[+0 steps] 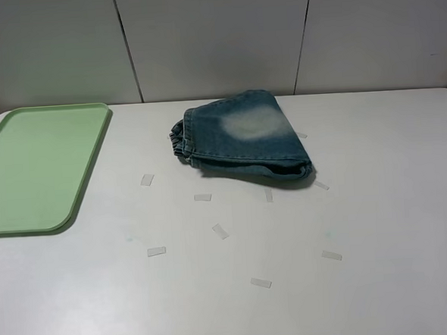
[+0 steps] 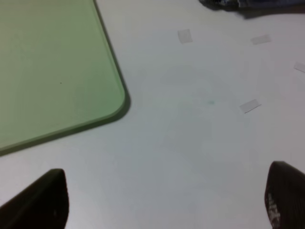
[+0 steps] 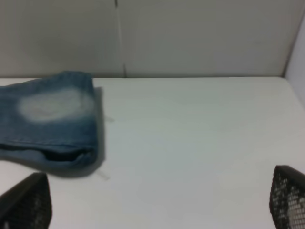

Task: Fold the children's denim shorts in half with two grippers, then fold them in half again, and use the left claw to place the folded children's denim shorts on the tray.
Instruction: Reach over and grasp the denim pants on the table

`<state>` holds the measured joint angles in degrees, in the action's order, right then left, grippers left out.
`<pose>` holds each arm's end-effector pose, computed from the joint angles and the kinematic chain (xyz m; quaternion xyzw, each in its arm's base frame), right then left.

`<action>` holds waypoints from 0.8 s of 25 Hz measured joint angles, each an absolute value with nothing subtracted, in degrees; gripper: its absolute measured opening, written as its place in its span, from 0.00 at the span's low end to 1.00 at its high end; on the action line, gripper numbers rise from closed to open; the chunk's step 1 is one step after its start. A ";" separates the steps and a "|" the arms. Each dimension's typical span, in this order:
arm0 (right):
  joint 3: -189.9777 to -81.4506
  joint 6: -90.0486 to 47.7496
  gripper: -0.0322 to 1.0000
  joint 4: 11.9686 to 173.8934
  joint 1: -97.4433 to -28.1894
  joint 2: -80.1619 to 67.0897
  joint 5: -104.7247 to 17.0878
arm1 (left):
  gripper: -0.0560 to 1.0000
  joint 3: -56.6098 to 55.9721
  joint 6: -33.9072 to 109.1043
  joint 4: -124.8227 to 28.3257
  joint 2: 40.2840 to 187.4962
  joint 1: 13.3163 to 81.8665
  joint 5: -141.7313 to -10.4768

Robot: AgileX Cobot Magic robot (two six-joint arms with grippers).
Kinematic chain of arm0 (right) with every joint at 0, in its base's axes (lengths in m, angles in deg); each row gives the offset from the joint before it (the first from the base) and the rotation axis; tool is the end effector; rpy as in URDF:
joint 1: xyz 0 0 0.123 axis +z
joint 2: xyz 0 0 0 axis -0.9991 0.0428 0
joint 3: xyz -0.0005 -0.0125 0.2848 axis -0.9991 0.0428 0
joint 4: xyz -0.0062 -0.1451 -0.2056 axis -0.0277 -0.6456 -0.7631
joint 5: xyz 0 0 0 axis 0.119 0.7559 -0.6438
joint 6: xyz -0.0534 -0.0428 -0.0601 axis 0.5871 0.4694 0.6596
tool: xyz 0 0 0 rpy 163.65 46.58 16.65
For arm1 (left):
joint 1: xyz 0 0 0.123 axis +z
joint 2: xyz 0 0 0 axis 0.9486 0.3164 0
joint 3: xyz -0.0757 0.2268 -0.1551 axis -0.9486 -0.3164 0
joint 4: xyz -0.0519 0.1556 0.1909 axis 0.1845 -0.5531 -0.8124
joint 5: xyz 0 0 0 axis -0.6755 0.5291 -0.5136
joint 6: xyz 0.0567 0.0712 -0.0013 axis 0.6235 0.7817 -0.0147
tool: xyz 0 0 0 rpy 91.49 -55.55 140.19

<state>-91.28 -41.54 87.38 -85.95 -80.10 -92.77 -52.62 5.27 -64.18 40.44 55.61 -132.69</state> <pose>-0.0214 0.0025 0.3145 -0.0302 0.8031 0.0159 0.5949 -0.0018 0.0039 0.2711 0.1310 0.8463 -0.0427 0.5146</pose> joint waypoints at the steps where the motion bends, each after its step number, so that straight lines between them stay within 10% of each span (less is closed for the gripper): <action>1: -91.28 -41.54 0.70 87.66 -85.95 -80.10 -92.77 | 0.82 -52.62 5.27 -64.18 40.44 55.61 -132.69; 20: -83.86 -46.11 0.70 81.35 -85.95 -80.10 -92.97 | 0.82 -52.62 5.27 -64.18 40.44 55.61 -132.69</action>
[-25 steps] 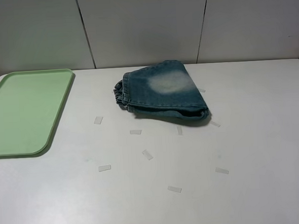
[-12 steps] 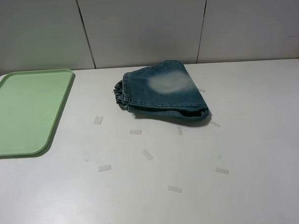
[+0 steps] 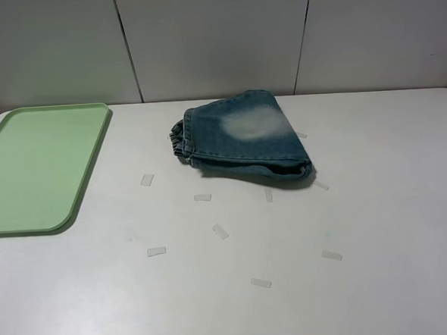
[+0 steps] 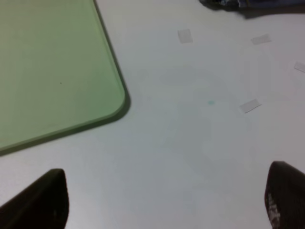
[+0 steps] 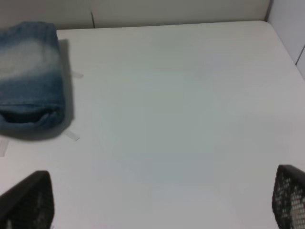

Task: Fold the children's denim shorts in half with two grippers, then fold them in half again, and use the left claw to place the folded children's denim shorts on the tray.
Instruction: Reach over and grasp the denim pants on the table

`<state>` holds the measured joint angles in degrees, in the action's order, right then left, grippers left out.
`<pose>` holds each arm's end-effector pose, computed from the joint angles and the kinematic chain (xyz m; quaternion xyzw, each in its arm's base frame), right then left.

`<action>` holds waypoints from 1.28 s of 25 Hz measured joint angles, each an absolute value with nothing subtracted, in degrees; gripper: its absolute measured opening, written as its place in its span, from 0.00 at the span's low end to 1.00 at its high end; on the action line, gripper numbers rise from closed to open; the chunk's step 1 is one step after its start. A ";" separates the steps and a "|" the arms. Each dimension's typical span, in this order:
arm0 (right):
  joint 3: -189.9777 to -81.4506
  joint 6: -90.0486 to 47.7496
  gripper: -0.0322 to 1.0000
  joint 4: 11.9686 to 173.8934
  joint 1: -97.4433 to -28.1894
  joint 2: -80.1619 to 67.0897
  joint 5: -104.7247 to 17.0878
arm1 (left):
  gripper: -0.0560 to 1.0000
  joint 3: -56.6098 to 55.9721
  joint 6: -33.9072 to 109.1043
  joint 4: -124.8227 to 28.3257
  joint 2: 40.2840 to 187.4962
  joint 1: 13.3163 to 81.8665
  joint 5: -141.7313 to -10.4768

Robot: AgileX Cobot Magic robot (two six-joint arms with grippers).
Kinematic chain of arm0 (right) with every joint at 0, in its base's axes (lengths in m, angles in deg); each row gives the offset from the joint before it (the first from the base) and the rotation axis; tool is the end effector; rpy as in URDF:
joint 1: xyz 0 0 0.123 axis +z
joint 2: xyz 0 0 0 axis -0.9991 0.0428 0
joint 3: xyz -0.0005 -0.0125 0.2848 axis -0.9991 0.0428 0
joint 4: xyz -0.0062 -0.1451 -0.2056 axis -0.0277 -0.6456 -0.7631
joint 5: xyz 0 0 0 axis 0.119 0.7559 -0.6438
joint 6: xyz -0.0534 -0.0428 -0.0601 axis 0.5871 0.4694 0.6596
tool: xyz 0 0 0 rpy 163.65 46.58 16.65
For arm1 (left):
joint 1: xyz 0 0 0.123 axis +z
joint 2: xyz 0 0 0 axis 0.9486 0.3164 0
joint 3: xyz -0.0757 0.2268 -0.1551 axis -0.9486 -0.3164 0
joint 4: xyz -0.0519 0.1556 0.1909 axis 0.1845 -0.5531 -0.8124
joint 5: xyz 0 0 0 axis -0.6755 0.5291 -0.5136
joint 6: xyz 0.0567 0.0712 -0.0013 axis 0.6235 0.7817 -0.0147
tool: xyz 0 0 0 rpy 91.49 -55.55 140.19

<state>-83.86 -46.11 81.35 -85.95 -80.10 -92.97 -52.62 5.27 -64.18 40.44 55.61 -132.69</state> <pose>-0.0035 -0.0051 0.2792 0.0042 0.8411 -0.0147 0.5406 -0.0018 0.0039 0.2711 0.1310 0.8463 -0.0427 0.5146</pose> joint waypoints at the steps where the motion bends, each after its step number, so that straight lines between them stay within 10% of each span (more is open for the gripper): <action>1: -83.86 -46.11 0.70 81.33 -85.95 -80.10 -92.97 | 0.82 -52.62 5.27 -64.18 40.44 55.61 -132.69; 32: -83.86 -46.33 0.70 81.29 -85.95 -80.10 -92.97 | 0.82 -52.62 5.27 -64.18 40.44 55.61 -132.69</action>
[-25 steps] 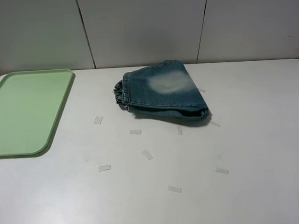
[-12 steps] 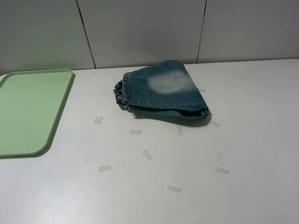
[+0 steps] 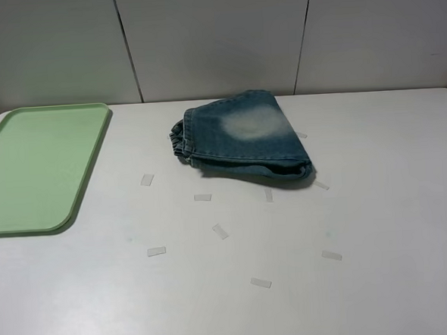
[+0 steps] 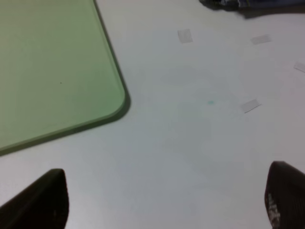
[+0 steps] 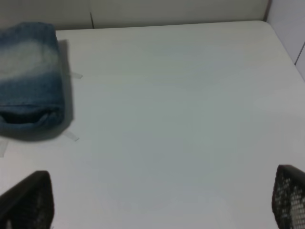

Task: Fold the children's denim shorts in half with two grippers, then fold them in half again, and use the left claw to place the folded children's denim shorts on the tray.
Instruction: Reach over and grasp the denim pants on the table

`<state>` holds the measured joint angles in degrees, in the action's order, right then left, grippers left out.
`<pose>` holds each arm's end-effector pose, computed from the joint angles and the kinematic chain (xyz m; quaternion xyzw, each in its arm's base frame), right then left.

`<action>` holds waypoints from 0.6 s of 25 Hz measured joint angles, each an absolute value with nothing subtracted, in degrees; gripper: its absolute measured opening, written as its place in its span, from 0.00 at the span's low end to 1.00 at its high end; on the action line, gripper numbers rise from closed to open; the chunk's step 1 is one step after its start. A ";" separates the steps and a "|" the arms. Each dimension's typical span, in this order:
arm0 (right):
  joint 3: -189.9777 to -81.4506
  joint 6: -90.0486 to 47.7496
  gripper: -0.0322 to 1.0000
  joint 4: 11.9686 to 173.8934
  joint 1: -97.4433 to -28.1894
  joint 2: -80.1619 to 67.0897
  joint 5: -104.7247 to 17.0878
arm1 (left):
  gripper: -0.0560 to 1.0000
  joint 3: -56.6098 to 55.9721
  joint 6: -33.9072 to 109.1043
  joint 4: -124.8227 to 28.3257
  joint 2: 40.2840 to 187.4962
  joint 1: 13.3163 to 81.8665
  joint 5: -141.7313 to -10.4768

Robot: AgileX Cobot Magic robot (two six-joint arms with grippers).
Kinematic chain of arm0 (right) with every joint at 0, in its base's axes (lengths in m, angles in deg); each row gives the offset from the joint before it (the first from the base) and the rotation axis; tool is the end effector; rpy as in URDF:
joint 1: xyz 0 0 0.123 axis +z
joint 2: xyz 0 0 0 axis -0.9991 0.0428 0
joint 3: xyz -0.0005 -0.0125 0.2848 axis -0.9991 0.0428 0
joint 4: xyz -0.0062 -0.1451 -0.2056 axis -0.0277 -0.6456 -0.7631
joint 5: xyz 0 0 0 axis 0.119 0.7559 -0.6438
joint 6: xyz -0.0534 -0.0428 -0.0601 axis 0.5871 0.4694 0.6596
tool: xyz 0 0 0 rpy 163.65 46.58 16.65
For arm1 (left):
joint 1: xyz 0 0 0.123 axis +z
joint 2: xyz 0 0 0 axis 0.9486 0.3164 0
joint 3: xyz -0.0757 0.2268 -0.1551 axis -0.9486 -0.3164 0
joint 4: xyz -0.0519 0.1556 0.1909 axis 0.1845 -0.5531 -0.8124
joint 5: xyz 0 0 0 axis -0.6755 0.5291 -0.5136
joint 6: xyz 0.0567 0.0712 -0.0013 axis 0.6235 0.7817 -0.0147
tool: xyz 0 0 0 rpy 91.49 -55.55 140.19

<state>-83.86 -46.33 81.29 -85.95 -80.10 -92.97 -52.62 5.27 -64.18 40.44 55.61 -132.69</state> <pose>-0.0035 -0.0052 0.2792 0.0058 0.8411 -0.0142 0.5406 -0.0018 0.0039 0.2711 0.1310 0.8463 -0.0427 0.5146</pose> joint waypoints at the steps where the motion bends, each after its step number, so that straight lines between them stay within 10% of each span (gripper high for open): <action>1: -83.86 -46.33 0.70 81.29 -85.95 -80.10 -92.97 | 0.82 -52.62 5.27 -64.18 40.44 55.61 -132.69; 15: -83.86 -46.33 0.70 81.27 -85.95 -80.10 -92.97 | 0.82 -52.62 5.07 -62.64 40.44 55.61 -132.69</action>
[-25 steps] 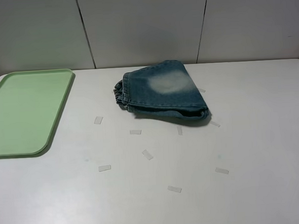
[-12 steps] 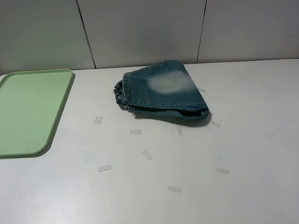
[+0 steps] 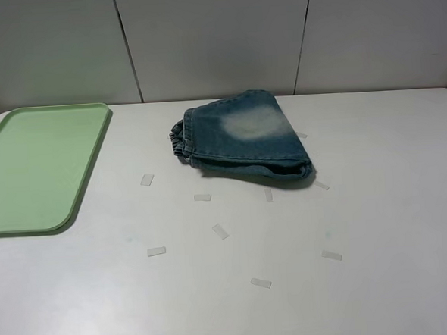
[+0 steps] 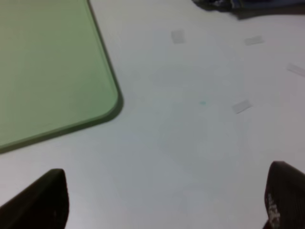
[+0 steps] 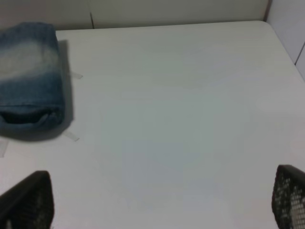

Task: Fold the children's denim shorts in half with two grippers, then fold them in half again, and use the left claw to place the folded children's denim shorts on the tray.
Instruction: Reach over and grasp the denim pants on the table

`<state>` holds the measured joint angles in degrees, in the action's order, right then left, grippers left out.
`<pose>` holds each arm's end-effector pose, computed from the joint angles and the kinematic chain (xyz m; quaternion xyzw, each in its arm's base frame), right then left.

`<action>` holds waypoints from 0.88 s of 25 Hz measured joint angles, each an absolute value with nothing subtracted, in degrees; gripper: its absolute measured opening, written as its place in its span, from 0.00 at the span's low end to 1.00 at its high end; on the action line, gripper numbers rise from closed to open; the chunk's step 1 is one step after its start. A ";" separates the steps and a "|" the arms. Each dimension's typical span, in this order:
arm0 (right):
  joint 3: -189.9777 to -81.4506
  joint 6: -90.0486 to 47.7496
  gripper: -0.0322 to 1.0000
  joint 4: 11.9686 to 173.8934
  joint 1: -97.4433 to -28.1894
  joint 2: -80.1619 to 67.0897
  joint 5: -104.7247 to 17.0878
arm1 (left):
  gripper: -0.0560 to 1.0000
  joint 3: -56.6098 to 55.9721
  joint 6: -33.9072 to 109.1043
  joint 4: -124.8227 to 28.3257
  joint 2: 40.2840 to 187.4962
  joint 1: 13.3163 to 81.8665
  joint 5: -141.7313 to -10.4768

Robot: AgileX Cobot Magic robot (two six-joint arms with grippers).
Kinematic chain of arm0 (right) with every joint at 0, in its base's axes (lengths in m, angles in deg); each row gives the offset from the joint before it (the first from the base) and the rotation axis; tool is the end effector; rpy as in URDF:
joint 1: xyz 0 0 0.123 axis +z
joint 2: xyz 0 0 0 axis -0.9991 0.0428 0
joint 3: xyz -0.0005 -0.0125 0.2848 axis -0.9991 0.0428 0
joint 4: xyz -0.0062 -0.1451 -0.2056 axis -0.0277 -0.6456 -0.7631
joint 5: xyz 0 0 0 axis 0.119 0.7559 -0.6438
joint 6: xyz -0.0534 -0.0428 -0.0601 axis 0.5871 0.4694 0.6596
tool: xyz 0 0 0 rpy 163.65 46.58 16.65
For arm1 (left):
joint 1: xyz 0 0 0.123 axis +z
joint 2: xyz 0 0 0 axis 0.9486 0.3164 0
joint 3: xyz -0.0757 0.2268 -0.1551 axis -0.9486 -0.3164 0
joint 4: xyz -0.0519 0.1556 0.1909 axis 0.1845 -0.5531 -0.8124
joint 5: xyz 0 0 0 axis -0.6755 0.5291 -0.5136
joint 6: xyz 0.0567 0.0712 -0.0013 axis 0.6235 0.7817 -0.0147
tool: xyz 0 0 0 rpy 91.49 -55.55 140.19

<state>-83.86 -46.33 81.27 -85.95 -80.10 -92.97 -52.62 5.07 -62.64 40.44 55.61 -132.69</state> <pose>-0.0035 -0.0052 0.2792 0.0058 0.8411 -0.0144 0.5406 -0.0023 0.0019 0.2711 0.1299 0.8466 -0.0569 0.5130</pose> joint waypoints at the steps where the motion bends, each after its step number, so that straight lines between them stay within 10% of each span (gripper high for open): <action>1: -83.86 -46.33 0.70 81.27 -85.95 -80.10 -92.97 | 0.82 -52.62 4.84 -62.21 40.44 55.61 -132.62; 9: -83.86 -46.33 0.70 81.27 -85.95 -80.10 -92.97 | 0.82 -51.40 -0.37 -52.87 44.64 55.61 -118.66; 22: -83.86 -46.33 0.70 81.27 -85.95 -80.10 -92.97 | 0.82 -45.05 2.70 -37.29 91.58 55.61 -106.31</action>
